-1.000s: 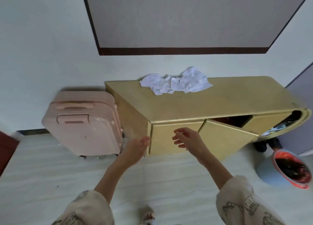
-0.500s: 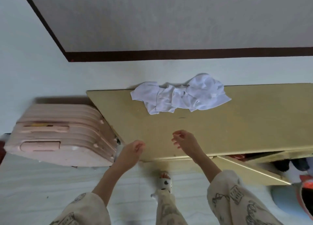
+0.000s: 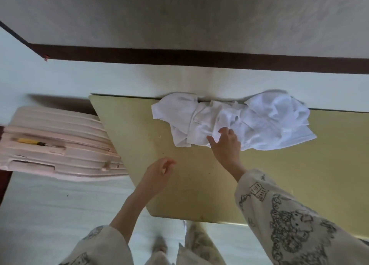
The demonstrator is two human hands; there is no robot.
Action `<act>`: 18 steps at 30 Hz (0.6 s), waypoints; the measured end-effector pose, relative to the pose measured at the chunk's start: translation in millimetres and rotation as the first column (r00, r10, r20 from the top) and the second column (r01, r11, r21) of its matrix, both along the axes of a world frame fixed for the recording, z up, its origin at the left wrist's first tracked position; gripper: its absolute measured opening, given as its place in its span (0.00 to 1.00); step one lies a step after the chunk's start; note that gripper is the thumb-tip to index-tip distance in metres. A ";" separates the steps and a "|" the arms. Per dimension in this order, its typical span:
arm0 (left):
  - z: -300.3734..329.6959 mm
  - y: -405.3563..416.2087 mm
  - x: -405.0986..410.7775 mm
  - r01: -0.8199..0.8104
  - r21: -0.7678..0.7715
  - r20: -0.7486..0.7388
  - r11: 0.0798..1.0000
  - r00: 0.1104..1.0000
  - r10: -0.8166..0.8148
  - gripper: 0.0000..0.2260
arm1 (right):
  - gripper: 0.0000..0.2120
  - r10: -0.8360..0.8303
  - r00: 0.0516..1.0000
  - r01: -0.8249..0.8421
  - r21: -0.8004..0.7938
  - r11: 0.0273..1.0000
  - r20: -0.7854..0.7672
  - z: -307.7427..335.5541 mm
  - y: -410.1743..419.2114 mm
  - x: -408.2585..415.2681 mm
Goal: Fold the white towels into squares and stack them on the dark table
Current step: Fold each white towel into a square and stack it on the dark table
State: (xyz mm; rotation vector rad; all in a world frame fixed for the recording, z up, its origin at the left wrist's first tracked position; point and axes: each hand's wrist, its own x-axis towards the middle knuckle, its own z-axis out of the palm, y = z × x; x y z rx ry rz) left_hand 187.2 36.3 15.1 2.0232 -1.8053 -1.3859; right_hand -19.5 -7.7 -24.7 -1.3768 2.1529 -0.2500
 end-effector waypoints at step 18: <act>45.5 -43.6 -25.2 0.083 -0.208 -0.193 0.975 0.973 -0.124 0.12 | 0.11 -0.012 1.000 0.014 -0.201 0.980 0.010 77.9 5.0 -28.9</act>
